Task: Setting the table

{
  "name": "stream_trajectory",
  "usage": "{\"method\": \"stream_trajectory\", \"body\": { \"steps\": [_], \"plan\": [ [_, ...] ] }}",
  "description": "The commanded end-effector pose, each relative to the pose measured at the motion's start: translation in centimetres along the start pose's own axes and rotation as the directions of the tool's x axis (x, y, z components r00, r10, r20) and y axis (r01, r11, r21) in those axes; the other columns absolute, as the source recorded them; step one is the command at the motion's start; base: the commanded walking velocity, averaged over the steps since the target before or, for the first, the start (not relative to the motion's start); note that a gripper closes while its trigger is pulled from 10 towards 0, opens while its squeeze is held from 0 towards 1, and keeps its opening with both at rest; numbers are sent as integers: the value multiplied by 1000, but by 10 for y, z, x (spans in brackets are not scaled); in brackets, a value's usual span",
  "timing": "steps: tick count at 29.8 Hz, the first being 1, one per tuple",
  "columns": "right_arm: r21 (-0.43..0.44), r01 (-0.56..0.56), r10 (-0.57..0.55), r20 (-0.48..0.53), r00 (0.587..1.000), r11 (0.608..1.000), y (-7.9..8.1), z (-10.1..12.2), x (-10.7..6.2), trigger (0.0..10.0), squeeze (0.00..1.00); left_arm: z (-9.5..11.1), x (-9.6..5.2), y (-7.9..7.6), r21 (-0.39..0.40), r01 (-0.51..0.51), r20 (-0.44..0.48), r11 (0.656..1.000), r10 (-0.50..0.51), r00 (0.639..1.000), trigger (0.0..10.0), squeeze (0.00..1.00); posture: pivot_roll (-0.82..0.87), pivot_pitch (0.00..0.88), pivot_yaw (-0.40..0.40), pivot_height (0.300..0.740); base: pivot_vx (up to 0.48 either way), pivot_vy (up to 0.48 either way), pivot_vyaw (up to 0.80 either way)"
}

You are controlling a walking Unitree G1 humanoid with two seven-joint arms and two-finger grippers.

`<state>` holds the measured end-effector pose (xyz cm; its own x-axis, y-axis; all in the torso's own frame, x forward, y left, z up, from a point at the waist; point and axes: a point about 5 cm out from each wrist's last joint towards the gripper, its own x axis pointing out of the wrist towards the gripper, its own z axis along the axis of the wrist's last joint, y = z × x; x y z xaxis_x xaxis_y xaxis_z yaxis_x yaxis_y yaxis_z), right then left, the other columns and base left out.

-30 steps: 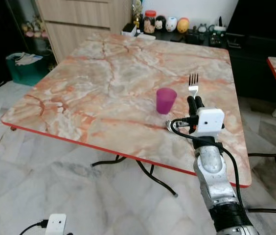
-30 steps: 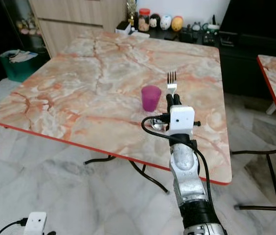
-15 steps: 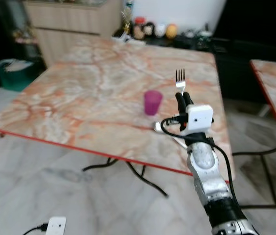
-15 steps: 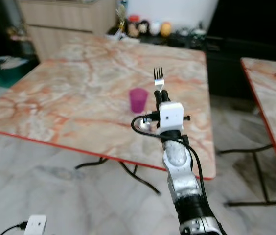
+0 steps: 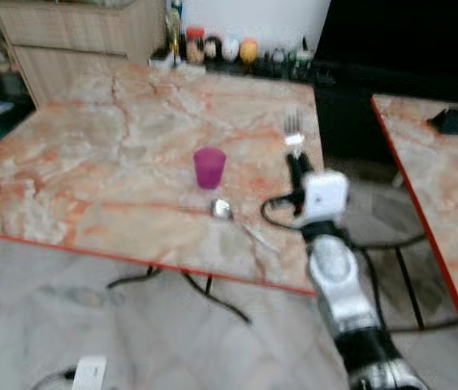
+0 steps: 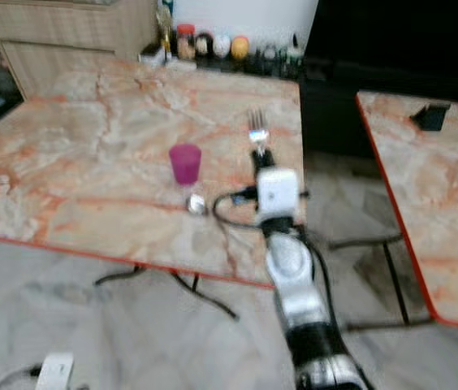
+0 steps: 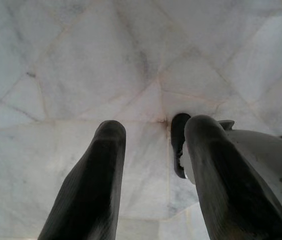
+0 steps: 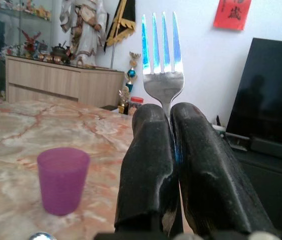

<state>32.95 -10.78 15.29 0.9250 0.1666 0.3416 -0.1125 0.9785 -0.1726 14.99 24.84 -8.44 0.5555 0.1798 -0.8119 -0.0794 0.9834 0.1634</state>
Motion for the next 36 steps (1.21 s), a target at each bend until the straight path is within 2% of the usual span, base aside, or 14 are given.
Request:
{"method": "stream_trajectory", "body": {
  "steps": [1, 24, 30, 32, 35, 36],
  "plan": [
    [-16, 27, -27, -6, 1000, 1000, -11, -3, -1, 10000, 0, -2, 0, -7, -3, 17, -12, 1000, -17, 1000, 10000, 0, 30, 0, -39, 740, 0, -270, 0],
    [-20, 33, -33, 8, 999, 999, -13, 0, 1, 10000, 0, -3, 0, -8, 2, 24, -15, 1000, -24, 1000, 10000, 0, 20, 0, -40, 740, 0, -270, 0],
    [0, 67, -67, 4, 998, 998, -17, -1, 1, 10000, 0, -3, 0, -8, 10, 25, -16, 1000, -25, 1000, 10000, 0, 20, 0, -40, 740, 0, -271, 0],
    [15, 86, -86, 0, 996, 996, -19, -1, 0, 10000, 0, -3, 0, -8, 12, 25, -17, 1000, -25, 1000, 10000, 0, 22, 0, -39, 740, 0, -270, 0],
    [55, 203, -203, -13, 979, 978, -37, -3, -4, 10000, 0, -4, 0, -7, 14, 24, -17, 1000, -24, 1000, 10000, 0, 20, 0, -37, 740, 0, -270, 0],
    [98, 259, -258, -31, 966, 961, -45, -5, -6, 10000, 0, -4, 0, -7, 16, 24, -18, 1000, -24, 1000, 10000, 0, 15, 0, -35, 740, 0, -270, 0]
  ]
}}
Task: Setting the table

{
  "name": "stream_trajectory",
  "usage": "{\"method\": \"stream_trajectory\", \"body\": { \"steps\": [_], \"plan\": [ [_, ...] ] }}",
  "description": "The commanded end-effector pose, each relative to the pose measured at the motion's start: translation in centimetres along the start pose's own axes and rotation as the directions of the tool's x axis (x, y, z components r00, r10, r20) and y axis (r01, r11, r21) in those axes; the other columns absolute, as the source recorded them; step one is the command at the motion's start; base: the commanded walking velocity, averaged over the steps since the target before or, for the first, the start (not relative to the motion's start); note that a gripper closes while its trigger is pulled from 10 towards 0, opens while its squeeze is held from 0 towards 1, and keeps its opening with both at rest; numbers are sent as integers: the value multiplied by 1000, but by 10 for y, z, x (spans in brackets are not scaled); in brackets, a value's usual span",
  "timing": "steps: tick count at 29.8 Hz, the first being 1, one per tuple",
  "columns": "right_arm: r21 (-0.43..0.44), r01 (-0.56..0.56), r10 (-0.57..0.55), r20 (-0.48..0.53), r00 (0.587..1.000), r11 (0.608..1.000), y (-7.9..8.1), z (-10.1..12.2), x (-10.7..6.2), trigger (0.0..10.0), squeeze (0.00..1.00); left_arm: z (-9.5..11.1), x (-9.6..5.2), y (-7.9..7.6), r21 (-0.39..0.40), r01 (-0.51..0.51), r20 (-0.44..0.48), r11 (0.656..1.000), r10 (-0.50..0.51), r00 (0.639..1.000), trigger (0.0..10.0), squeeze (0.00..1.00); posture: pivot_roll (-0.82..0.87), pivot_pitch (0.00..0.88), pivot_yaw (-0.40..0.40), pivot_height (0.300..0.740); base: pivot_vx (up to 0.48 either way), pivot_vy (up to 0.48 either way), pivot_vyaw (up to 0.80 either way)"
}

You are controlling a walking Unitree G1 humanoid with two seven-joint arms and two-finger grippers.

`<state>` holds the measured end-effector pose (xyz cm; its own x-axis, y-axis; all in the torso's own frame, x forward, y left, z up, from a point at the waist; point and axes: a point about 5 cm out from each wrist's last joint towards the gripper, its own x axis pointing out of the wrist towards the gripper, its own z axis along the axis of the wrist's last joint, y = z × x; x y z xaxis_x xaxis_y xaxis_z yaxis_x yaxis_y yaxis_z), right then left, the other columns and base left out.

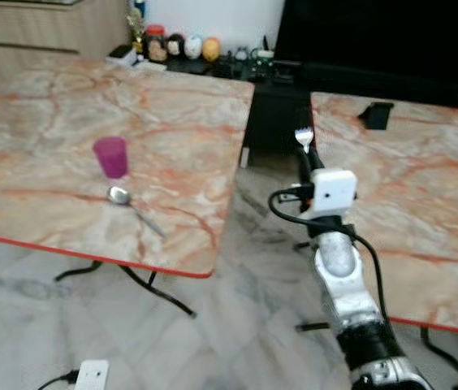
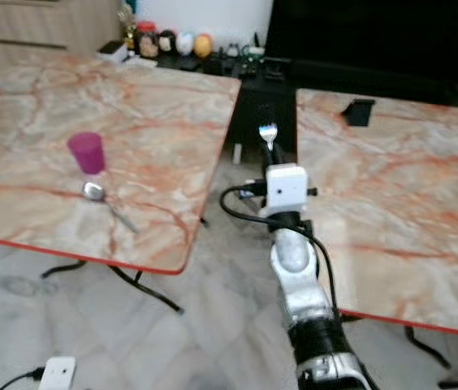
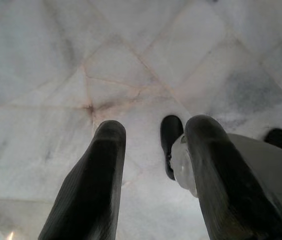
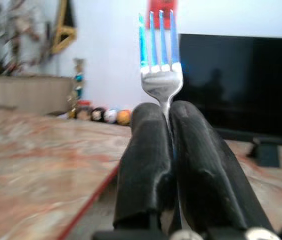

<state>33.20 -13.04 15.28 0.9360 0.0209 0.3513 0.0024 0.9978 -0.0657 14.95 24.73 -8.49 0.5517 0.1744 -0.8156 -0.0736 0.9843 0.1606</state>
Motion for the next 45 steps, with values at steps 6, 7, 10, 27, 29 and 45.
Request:
{"method": "stream_trajectory", "body": {
  "steps": [6, 7, 10, 27, 29, 45],
  "plan": [
    [57, 160, -158, -37, 987, 986, -34, -5, -6, 10000, 0, -3, 0, -6, 18, 22, -16, 1000, -21, 1000, 10000, 0, 15, 0, -37, 740, 0, -271, 0],
    [62, 169, -167, -41, 985, 984, -35, -5, -6, 10000, 0, -3, 0, -6, 18, 22, -16, 1000, -22, 1000, 10000, 0, 16, 0, -38, 740, 0, -270, 0],
    [65, 172, -170, -44, 985, 983, -35, -5, -5, 10000, 0, -3, 0, -6, 17, 22, -15, 1000, -22, 1000, 10000, 0, 16, 0, -38, 740, 0, -270, 0],
    [55, 116, -115, -23, 993, 992, -24, 1, 1, 10000, 0, -2, 0, -7, 5, 23, -12, 1000, -23, 1000, 10000, 0, 13, 0, -38, 740, 0, -269, 0],
    [53, 115, -114, -23, 993, 992, -25, 1, 1, 10000, 0, -2, 0, -7, 5, 24, -12, 1000, -24, 1000, 10000, 0, 10, 0, -38, 740, 0, -270, 0],
    [55, 112, -110, -31, 993, 992, -22, 0, 3, 10000, 0, -1, 0, -7, 3, 23, -10, 1000, -23, 1000, 10000, 0, 15, 0, -34, 740, 0, -271, 0]
  ]
}}
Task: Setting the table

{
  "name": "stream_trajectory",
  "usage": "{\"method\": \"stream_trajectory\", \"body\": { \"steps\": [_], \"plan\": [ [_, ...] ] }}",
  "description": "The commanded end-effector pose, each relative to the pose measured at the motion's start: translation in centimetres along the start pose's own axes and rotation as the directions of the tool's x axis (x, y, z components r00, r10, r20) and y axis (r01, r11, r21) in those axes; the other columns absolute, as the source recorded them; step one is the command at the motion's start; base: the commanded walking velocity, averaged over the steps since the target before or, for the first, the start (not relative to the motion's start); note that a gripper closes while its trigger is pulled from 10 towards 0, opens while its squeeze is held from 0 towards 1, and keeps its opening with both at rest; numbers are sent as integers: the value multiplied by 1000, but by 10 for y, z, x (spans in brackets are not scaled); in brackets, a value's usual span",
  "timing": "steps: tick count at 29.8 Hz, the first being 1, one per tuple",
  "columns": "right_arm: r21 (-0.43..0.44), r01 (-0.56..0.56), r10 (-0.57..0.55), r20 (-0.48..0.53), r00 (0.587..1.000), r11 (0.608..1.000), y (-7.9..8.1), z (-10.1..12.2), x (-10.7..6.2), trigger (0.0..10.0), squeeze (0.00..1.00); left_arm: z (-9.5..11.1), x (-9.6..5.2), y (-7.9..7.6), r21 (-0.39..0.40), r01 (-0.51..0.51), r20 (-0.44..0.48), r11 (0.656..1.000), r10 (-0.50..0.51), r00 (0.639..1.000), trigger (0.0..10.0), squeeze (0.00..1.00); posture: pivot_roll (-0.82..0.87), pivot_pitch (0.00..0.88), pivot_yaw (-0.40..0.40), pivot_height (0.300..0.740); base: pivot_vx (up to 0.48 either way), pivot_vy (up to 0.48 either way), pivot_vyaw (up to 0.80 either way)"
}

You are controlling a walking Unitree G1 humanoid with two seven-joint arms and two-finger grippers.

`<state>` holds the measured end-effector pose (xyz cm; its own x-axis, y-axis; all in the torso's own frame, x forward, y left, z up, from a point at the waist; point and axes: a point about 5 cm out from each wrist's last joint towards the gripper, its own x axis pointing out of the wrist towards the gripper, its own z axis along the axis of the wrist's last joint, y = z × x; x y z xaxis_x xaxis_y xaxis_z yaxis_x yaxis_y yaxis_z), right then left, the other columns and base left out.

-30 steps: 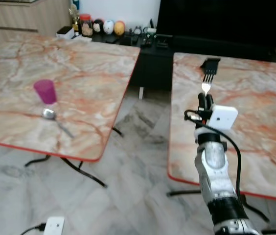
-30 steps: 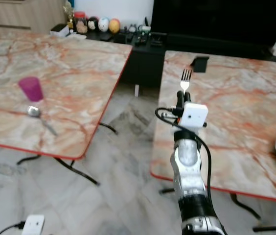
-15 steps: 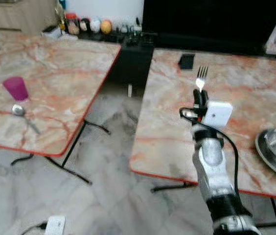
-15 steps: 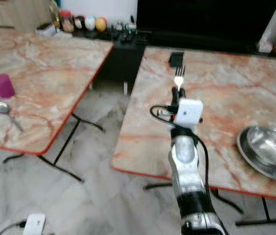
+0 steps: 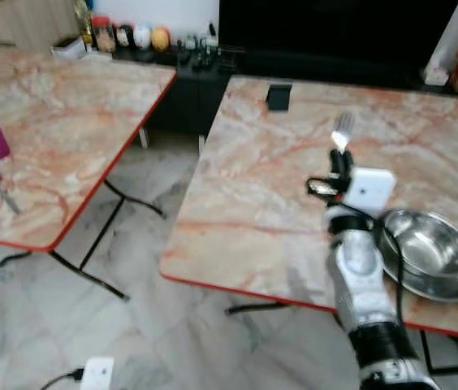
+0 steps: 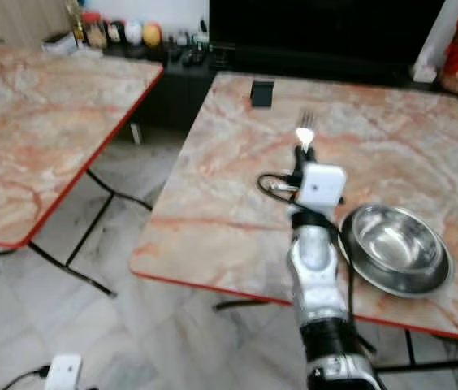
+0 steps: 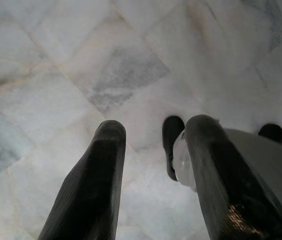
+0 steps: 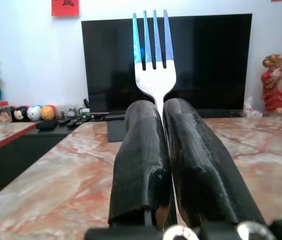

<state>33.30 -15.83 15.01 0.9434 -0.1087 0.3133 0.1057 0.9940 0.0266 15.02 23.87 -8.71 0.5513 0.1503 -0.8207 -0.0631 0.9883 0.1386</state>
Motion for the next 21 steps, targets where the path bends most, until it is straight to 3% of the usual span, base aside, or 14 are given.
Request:
{"method": "stream_trajectory", "body": {
  "steps": [1, 8, 15, 21],
  "plan": [
    [5, -17, 17, 14, 1000, 1000, 6, 4, 2, 10000, 0, -1, 0, 2, 7, -2, -7, 1000, 2, 1000, 10000, 0, 15, 0, -34, 740, 0, -270, 0],
    [14, -16, 16, 3, 1000, 1000, 6, 3, 3, 10000, 0, -1, 0, 3, 9, -2, -7, 1000, 2, 1000, 10000, 0, 15, 0, -31, 740, 0, -270, 0],
    [14, -24, 24, 1, 1000, 1000, 8, 3, 4, 10000, 0, 0, 0, 3, 11, -2, -7, 1000, 2, 1000, 10000, 0, 17, 0, -33, 740, 0, -269, -682],
    [17, -22, 22, 8, 1000, 1000, 9, 3, 3, 10000, 0, -1, 0, 3, 10, -2, -7, 1000, 2, 1000, 10000, 0, 18, 0, -32, 740, 0, -269, 0]
  ]
}}
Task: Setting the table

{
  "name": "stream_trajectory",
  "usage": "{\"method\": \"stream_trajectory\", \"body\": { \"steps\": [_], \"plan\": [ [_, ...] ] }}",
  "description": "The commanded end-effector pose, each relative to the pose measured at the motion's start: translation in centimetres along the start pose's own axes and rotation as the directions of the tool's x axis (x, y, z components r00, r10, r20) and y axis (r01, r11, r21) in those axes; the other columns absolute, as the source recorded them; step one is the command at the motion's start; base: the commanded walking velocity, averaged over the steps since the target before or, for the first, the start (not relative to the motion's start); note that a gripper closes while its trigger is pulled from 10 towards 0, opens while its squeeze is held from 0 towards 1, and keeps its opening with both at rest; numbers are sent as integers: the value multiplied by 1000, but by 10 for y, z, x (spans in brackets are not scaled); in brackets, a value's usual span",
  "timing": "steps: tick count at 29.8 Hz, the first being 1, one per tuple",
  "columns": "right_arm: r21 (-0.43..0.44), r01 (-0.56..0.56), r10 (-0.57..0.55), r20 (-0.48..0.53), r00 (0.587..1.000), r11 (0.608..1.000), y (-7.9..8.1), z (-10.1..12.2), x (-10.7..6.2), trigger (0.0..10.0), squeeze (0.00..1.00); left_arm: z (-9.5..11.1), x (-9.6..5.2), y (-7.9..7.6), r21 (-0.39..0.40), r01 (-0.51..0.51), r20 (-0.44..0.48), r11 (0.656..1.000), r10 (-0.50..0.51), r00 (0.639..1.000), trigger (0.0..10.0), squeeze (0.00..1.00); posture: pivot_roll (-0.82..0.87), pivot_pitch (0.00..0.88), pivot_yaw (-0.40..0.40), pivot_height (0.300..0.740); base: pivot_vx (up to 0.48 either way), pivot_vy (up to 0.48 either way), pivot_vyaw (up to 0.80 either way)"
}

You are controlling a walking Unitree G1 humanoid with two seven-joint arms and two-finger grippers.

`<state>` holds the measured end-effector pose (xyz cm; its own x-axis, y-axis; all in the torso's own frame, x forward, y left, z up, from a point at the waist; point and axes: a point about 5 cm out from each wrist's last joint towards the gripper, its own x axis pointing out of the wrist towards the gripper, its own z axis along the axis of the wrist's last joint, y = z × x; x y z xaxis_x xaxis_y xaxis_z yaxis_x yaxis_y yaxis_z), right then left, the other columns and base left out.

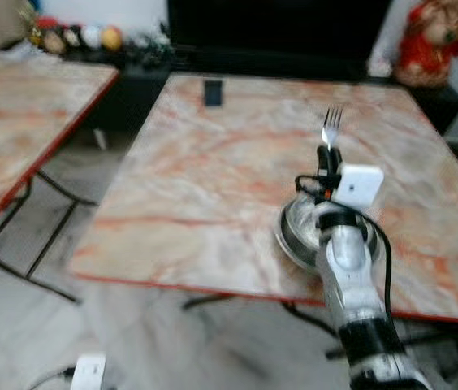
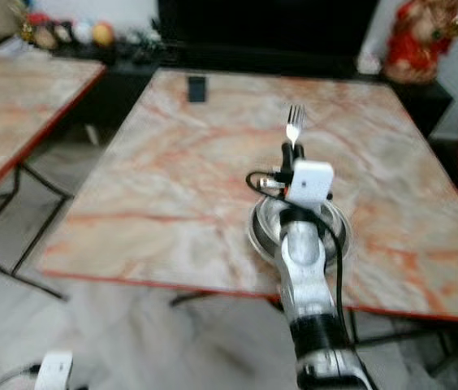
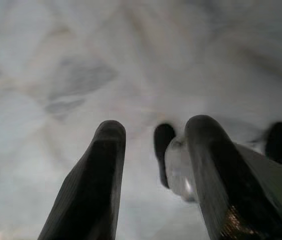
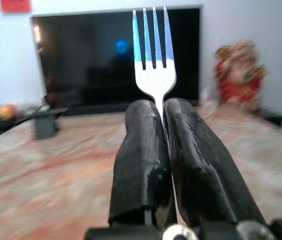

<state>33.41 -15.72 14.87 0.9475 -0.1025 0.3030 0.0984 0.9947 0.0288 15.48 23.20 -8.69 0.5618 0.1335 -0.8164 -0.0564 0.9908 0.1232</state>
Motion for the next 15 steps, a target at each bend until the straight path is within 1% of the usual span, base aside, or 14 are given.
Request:
{"method": "stream_trajectory", "body": {
  "steps": [1, 10, 15],
  "plan": [
    [11, -17, 17, 20, 1000, 1000, 8, 5, 3, 10000, 0, -5, -2, 10, 13, -19, -19, 1000, 19, 1000, 10000, 0, 16, 0, -32, 740, 0, -270, 0],
    [9, -17, 17, 23, 1000, 1000, 8, 6, 3, 10000, 0, -4, -2, 10, 14, -20, -18, 1000, 20, 1000, 10000, 0, 17, 0, -32, 740, 0, -263, 0],
    [8, -18, 17, 23, 1000, 1000, 8, 6, 4, 10000, 0, -5, -2, 10, 8, -25, -17, 1000, 25, 1000, 10000, 0, 17, 0, -33, 740, 0, 0, 0]
  ]
}}
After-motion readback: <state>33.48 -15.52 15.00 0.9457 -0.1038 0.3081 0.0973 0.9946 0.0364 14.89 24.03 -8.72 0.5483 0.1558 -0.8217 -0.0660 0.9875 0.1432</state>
